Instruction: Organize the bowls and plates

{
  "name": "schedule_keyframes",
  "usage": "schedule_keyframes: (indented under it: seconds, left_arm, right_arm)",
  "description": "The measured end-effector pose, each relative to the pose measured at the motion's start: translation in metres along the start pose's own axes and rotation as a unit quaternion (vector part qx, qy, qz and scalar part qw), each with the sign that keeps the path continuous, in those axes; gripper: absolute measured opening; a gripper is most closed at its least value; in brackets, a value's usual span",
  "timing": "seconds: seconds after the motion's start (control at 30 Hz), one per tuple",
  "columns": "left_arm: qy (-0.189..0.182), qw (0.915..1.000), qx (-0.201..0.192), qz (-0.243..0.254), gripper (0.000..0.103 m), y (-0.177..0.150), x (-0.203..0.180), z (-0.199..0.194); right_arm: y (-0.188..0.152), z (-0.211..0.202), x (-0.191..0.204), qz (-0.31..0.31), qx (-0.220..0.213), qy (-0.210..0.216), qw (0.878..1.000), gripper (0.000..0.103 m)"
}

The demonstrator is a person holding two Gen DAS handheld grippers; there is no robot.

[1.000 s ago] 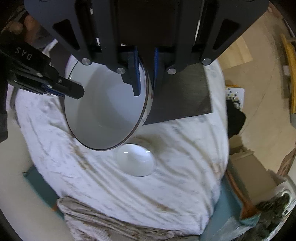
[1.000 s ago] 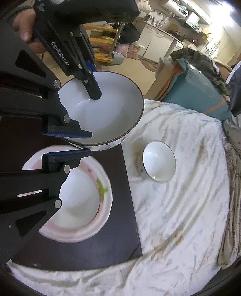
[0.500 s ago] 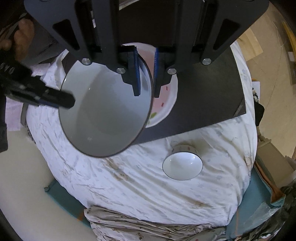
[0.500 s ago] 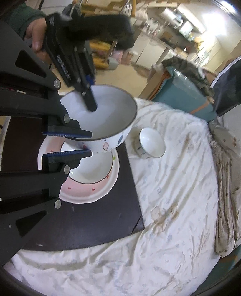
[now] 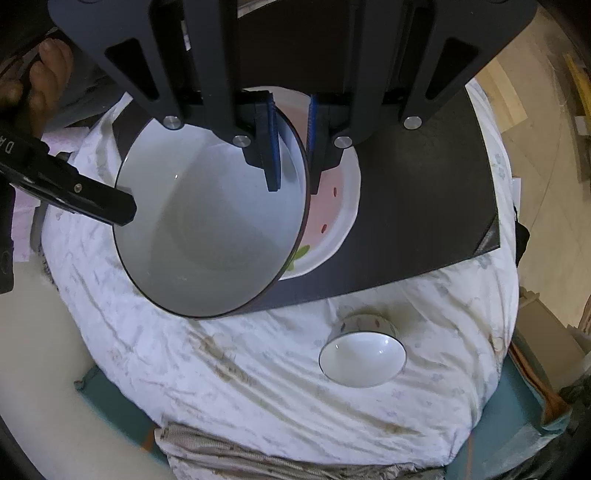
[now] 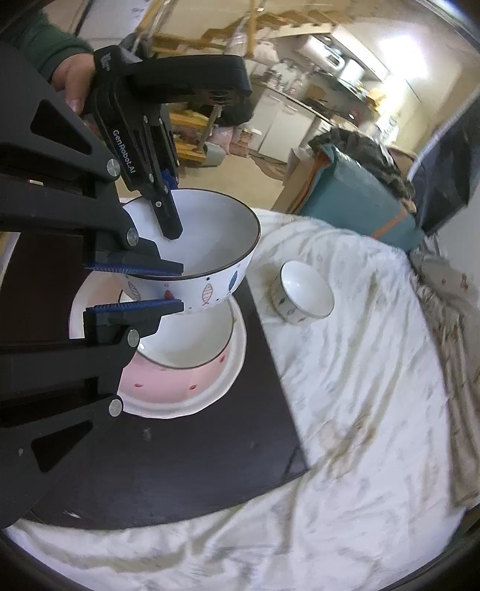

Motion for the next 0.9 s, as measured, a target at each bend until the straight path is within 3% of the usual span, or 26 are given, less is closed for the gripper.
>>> schedule_keyframes:
  seconds: [0.17, 0.47, 0.9]
  left_arm:
    - [0.013, 0.9997, 0.008, 0.020, 0.010, 0.005, -0.008, 0.015]
    - [0.013, 0.9991, 0.038, 0.011, 0.010, 0.009, -0.011, 0.032]
    - [0.014, 0.9986, 0.051, -0.010, 0.010, 0.014, -0.001, 0.043]
  right_arm:
    - [-0.002, 0.009, -0.021, 0.031, 0.013, -0.009, 0.999, 0.014]
    - [-0.002, 0.013, -0.038, 0.063, 0.020, -0.009, 0.998, 0.014]
    - [-0.002, 0.027, -0.047, 0.091, 0.035, -0.009, 0.995, 0.013]
Point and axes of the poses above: each gripper's, at about its wrist camera, not at the fingertips, and z roughly the way its jaws point, x to its left, y to its top, the point moved 4 cm from there along z, roughly the way its jaws point, and after that the axes turned 4 degrees about -x, right-handed, at the moved point
